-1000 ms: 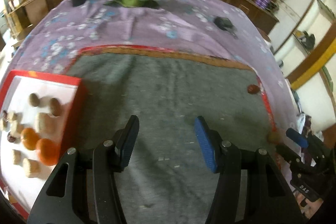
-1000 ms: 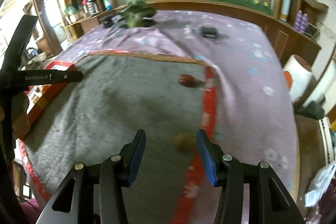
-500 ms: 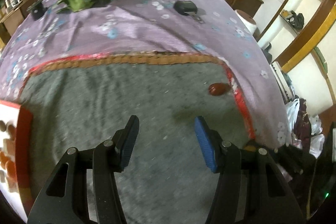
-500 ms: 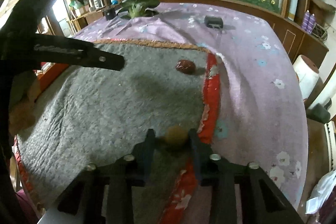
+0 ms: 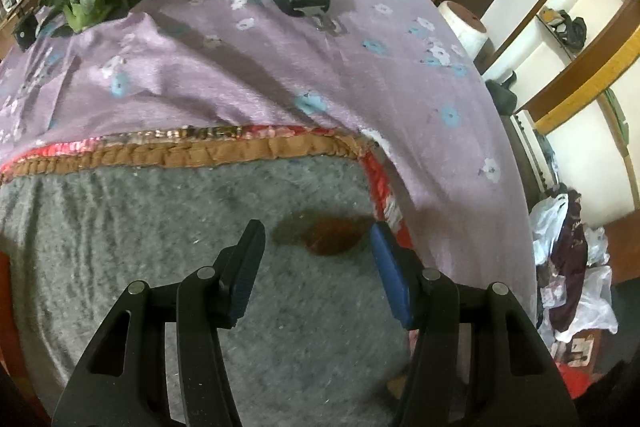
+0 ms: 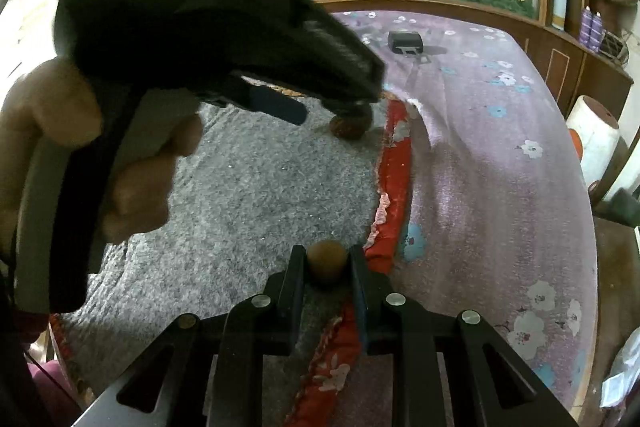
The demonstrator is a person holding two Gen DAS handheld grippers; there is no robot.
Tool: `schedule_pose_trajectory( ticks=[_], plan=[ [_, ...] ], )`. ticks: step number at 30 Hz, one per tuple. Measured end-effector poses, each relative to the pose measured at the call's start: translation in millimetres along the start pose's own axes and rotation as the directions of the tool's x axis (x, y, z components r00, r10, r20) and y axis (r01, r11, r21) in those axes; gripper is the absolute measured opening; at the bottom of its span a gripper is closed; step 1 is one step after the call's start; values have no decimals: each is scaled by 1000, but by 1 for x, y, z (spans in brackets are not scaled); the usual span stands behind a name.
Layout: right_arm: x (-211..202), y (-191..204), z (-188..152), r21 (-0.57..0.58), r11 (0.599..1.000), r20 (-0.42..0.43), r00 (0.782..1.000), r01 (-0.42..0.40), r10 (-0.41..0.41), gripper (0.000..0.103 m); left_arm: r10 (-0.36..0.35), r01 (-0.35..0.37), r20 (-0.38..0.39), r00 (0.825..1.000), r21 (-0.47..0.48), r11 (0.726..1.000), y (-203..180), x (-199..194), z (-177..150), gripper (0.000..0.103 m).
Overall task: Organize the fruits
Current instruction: 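Grasp the last red date with the left tool while the right tool grasps a brown kiwi, then carry the red date and the brown kiwi over the tray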
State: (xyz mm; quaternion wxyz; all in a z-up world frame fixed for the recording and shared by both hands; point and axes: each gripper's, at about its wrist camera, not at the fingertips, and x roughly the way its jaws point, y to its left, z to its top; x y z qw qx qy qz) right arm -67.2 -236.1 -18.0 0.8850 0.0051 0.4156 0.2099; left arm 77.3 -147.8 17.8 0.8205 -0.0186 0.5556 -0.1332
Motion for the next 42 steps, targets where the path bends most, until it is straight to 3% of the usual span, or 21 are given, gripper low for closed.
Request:
schedule_pose_trajectory(
  ticks=[2, 5, 11, 16, 27, 42],
  plan=[
    [-1, -3, -1, 11, 1000, 5, 1000, -16, 16, 21, 0, 0, -15, 1000, 2, 1000, -2, 6, 0, 53],
    [-1, -4, -1, 23, 999, 9, 999, -32, 31, 21, 36, -36, 4, 999, 16, 999, -4, 5, 0, 27],
    [-3, -3, 1, 29, 999, 11, 1000, -23, 23, 20, -15, 14, -4, 1000, -15, 1000, 9, 0, -2, 27],
    [-8, 10, 6, 11, 1000, 16, 1000, -26, 25, 20, 3, -3, 22, 1000, -16, 1000, 24, -18, -15, 27],
    [-1, 62, 20, -61, 997, 7, 999, -50, 50, 21, 136, -134, 126, 983, -24, 991, 79, -66, -61, 27],
    [26, 152, 46, -201, 974, -35, 994, -106, 101, 21, 292, -266, 214, 932, -139, 954, 169, -121, -113, 28]
  ],
)
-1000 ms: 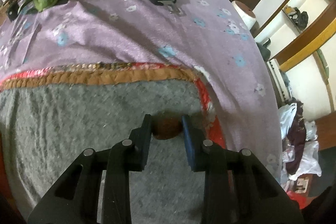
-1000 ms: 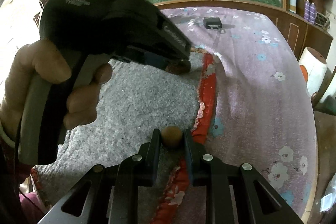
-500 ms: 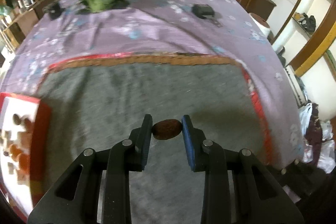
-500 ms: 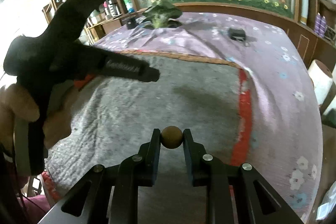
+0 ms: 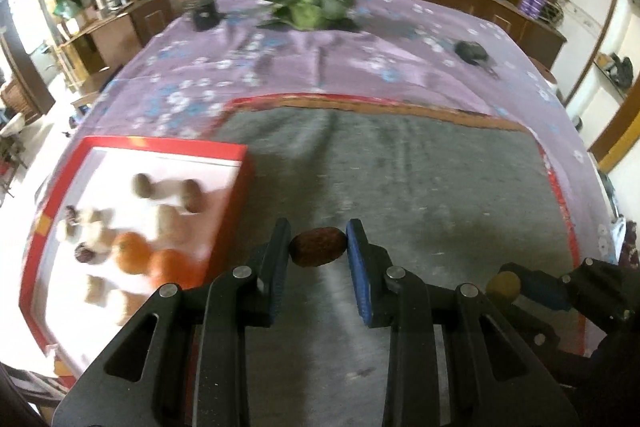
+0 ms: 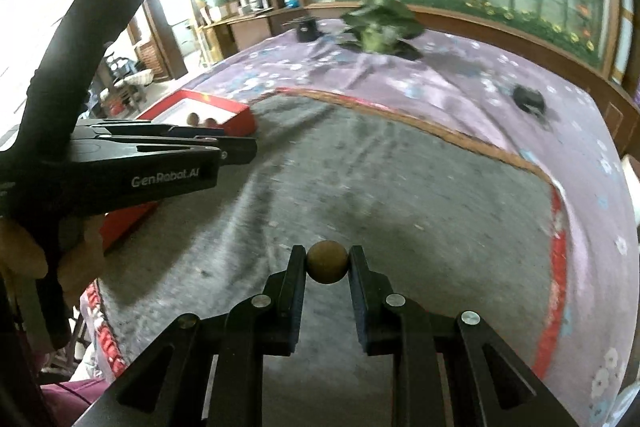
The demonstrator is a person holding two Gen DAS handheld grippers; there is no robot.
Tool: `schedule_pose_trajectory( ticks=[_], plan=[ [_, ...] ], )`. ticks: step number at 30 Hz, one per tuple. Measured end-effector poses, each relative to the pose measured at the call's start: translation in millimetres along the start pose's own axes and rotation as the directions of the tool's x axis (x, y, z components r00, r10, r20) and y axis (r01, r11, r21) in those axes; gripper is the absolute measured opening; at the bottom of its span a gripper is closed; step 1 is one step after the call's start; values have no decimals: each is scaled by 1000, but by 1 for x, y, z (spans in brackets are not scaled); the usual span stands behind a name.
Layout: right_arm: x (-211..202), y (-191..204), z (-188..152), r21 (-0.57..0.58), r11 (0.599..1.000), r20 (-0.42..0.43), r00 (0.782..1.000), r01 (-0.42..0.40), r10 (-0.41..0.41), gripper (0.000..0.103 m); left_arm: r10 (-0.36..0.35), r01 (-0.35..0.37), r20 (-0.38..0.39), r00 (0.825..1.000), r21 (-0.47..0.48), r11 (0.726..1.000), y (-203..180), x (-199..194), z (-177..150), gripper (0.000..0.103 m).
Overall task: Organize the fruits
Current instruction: 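Carry the red date and the brown kiwi over the tray, then open both tools to release the date and kiwi into the tray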
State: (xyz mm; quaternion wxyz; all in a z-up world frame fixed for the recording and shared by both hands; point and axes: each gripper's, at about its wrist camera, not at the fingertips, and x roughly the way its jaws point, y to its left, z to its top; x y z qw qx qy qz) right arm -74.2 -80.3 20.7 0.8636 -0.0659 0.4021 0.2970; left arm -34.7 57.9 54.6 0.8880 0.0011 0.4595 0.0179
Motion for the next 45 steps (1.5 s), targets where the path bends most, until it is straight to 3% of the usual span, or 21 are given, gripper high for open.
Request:
schedule_pose_trajectory(
  ticks=[11, 23, 34, 40, 45],
  plan=[
    [20, 56, 39, -95, 993, 8, 997, -72, 73, 21, 72, -67, 30, 997, -121, 990, 81, -20, -9, 28],
    [62, 114, 98, -203, 968, -4, 988, -149, 151, 20, 113, -116, -25, 993, -246, 962, 165, -15, -30, 28],
    [127, 151, 143, -249, 946, -75, 978, -207, 194, 20, 138, -143, -36, 990, -300, 943, 195, -8, -38, 28],
    [159, 162, 146, -232, 946, -117, 972, -227, 205, 20, 140, -151, -59, 988, -303, 941, 194, 3, -39, 28],
    [163, 156, 143, -202, 952, -116, 970, -232, 212, 22, 147, -163, -71, 987, -338, 927, 199, 6, -40, 28]
  ],
)
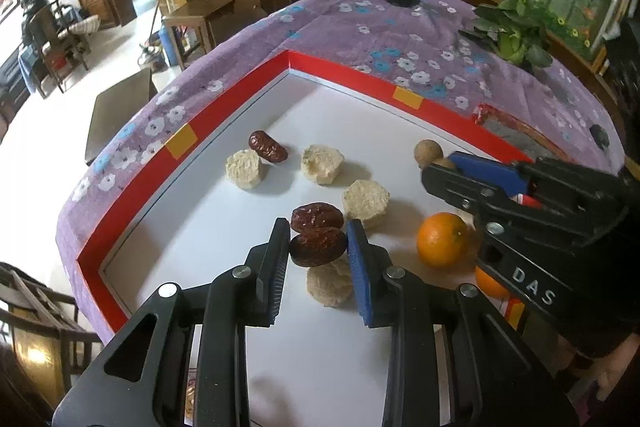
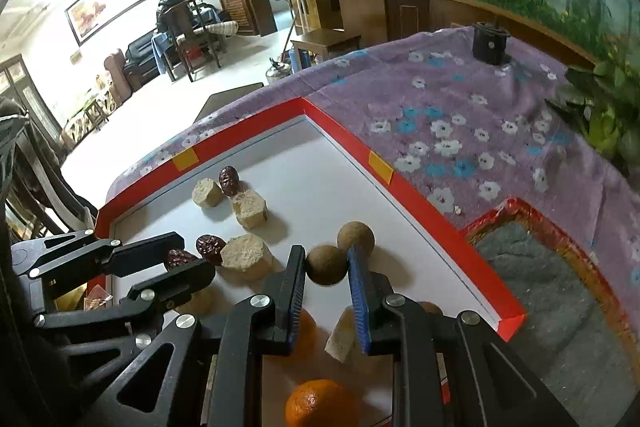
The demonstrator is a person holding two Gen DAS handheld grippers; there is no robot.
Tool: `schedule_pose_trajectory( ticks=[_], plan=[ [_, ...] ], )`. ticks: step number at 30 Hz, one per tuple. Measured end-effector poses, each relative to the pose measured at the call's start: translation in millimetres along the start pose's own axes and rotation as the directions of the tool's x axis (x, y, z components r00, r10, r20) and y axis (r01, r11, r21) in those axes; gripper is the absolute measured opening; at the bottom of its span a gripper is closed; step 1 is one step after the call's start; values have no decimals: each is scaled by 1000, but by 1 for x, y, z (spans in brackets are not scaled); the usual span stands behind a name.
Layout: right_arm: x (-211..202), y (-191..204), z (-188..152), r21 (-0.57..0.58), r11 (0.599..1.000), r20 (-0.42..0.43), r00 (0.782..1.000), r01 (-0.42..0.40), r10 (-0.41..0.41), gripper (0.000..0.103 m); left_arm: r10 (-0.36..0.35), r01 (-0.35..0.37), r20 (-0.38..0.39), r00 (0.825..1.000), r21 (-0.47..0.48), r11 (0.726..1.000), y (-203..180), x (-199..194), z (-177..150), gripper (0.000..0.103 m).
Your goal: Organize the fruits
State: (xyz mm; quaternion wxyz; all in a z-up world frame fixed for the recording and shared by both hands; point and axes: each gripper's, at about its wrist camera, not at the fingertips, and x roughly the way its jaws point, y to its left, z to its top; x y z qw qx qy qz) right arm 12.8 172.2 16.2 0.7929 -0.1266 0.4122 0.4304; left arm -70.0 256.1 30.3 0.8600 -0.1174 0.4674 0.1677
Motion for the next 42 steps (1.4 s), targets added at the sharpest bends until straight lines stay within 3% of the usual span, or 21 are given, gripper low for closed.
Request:
schedule_pose_trajectory(
  ticks=[4, 8, 11, 12, 16, 18, 30, 42],
  plan=[
    [-7, -1, -1, 17, 1000, 25, 1000, -18, 18, 24, 19, -19, 2, 1000, 2, 1000, -1, 0, 0, 29],
    [-20, 5, -7, -16, 999, 30, 999, 29, -29, 26, 37, -37, 3, 999, -1, 999, -2, -1, -1, 29],
    [-34, 3, -12, 0, 1000, 55, 998, 30, -30, 27, 47, -47, 37, 998, 0, 999, -3, -8, -3, 66],
    [-39, 3, -15, 6, 999, 65, 997, 39, -39, 30, 51, -50, 60, 997, -5, 999, -3, -12, -3, 71],
    [-60, 5, -26, 16, 998, 111, 992, 65, -67, 32, 52, -52, 89, 995, -12, 999, -6, -21, -4, 71],
    [-69, 5, -34, 31, 997, 120, 990, 73, -76, 38, 56, -55, 90, 994, -5, 998, -10, -22, -6, 71],
    [-113, -1, -80, 84, 989, 152, 980, 118, -129, 47, 14, -23, 161, 987, 54, 998, -44, -51, -19, 71],
    [-136, -17, -115, 152, 980, 152, 976, 130, -154, 48, 15, -34, 186, 982, 99, 995, -76, -66, -30, 71]
  ],
)
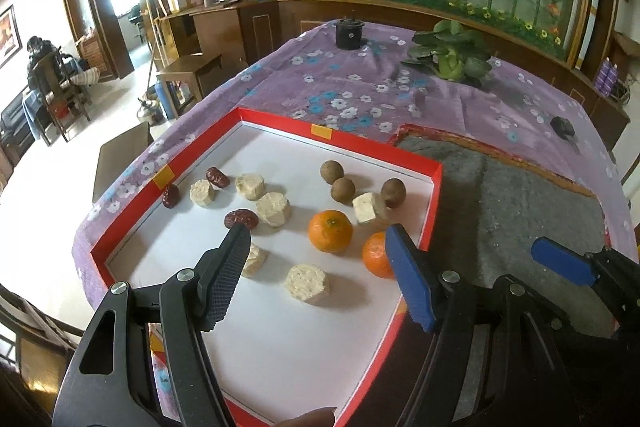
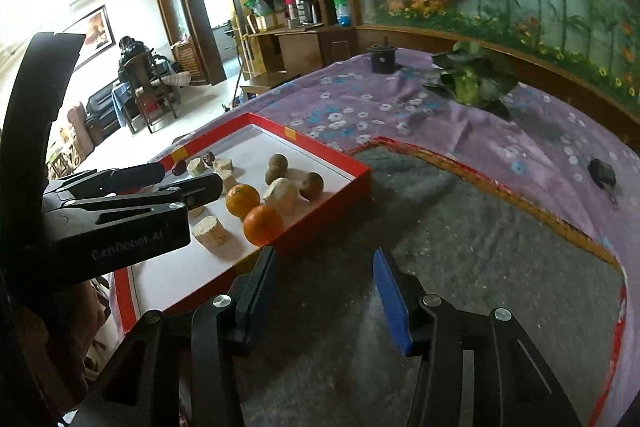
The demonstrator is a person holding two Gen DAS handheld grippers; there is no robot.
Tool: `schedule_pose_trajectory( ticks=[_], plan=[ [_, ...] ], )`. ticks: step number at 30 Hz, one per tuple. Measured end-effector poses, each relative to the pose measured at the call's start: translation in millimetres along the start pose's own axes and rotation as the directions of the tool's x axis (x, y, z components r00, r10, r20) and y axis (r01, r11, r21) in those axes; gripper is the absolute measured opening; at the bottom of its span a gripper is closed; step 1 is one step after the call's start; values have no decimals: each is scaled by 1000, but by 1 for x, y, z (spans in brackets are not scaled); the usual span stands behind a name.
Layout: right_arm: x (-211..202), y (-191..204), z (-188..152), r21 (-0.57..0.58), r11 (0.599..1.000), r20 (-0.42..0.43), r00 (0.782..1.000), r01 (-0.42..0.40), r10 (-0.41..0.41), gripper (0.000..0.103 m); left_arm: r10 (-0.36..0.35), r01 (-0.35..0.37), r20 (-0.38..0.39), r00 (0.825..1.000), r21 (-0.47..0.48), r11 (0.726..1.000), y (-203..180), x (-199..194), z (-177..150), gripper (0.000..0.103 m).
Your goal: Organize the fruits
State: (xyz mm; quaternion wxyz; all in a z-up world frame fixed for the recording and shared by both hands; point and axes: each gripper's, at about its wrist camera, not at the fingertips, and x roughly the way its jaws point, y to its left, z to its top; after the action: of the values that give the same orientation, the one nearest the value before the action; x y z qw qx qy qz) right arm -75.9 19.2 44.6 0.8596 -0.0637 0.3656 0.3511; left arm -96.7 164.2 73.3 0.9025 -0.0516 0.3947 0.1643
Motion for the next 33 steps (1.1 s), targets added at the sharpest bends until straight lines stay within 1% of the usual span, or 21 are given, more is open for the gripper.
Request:
schedule_pose_trajectory(
  ticks=[5, 9, 19, 26, 33],
  plan=[
    [-3, 0, -5, 2, 1000, -5, 1000, -4, 4, 48, -7, 7, 5, 1000, 17, 1000, -7, -5, -2, 71],
    [-5, 3, -4, -6, 1000, 0, 1000, -11, 11, 48, 1, -1, 9, 1000, 20, 1000, -8, -7, -4, 71],
    [-3, 11, -3, -24, 1000, -10, 1000, -16, 16, 48, 19, -19, 23, 1000, -1, 1000, 2, -12, -4, 71],
    [1, 15, -5, -34, 999, -26, 1000, -12, 11, 48, 11, -11, 14, 1000, -12, 1000, 5, -8, -4, 71],
    [-1, 14, -3, -30, 999, -16, 1000, -13, 12, 48, 48, -47, 35, 998, -40, 998, 10, -7, -4, 71]
  ],
)
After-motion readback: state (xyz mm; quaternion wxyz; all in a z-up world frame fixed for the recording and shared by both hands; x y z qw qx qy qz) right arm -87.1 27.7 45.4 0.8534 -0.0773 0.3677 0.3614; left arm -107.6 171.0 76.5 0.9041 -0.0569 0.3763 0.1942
